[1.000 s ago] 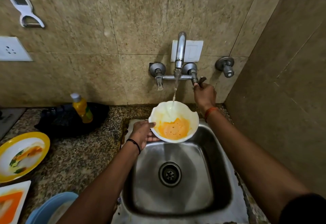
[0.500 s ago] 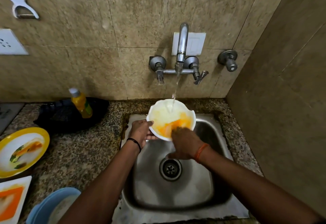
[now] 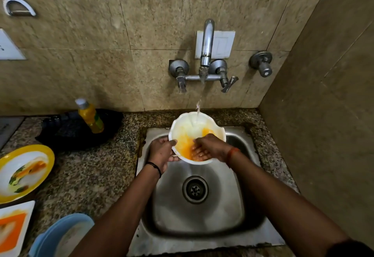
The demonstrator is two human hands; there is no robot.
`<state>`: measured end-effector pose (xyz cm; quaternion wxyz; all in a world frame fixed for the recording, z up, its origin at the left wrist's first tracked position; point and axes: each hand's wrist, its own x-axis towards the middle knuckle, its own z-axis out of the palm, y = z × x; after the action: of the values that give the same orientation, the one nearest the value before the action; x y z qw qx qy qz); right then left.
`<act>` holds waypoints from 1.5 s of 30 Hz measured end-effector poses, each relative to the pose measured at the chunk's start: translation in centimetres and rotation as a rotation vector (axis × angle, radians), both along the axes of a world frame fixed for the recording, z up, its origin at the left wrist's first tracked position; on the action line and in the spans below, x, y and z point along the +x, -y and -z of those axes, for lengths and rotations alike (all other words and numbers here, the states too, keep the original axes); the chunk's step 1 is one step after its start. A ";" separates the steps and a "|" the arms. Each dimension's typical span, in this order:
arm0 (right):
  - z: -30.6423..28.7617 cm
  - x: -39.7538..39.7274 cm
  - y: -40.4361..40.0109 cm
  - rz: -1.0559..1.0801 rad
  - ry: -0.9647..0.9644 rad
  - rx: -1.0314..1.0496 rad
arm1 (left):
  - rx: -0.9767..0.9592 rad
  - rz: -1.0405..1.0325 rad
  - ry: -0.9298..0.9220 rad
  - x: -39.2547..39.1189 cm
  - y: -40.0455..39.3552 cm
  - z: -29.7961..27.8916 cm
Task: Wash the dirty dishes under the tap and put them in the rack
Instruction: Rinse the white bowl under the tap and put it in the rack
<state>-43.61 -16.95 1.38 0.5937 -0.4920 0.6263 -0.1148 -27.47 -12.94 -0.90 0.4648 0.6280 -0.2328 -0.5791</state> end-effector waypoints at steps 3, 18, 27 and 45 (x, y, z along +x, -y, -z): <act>0.4 -0.7 2.0 0.153 0.062 0.159 | 0.001 0.035 0.029 0.1 -0.2 0.1; 1.8 0.3 3.9 0.101 -0.123 -0.216 | 0.046 0.047 -0.062 1.2 0.3 0.3; 0.1 2.4 3.4 0.155 0.497 0.270 | 0.056 0.099 -0.064 0.1 0.4 0.0; 1.7 1.7 4.5 0.585 0.640 0.211 | 0.040 0.030 -0.031 1.9 0.5 0.4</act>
<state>-41.90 -21.43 -0.30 0.7472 -0.1705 0.5321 -0.3598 -25.55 -13.48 -1.31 0.4471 0.6245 -0.2235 -0.6001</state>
